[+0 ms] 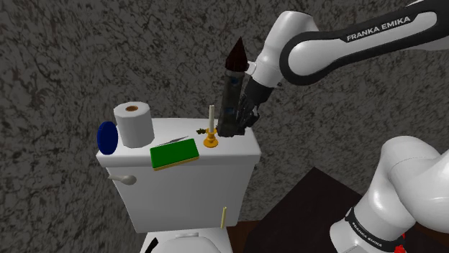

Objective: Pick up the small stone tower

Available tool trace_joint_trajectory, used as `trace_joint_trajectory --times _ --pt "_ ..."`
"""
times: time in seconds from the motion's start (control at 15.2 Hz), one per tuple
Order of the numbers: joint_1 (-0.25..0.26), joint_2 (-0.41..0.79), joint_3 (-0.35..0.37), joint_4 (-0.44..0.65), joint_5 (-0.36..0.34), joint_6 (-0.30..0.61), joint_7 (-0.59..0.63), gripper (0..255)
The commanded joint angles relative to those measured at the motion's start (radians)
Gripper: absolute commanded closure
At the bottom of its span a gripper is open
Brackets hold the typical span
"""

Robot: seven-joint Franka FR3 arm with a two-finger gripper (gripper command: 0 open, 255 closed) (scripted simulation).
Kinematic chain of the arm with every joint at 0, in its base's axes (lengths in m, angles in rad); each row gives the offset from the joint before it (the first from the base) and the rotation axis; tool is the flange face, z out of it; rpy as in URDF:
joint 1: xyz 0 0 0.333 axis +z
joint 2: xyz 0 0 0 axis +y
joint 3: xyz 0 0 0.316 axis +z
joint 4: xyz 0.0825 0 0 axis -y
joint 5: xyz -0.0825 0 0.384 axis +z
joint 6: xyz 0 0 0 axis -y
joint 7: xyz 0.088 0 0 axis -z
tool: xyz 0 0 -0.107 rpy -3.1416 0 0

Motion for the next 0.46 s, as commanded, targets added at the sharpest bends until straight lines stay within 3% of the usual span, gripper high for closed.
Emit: trace_joint_trajectory --times 0.0,0.4 --pt "-0.002 -0.01 0.001 0.018 -0.004 -0.028 0.005 255" --pt "-0.006 -0.029 0.005 0.061 -0.011 -0.088 0.016 255"
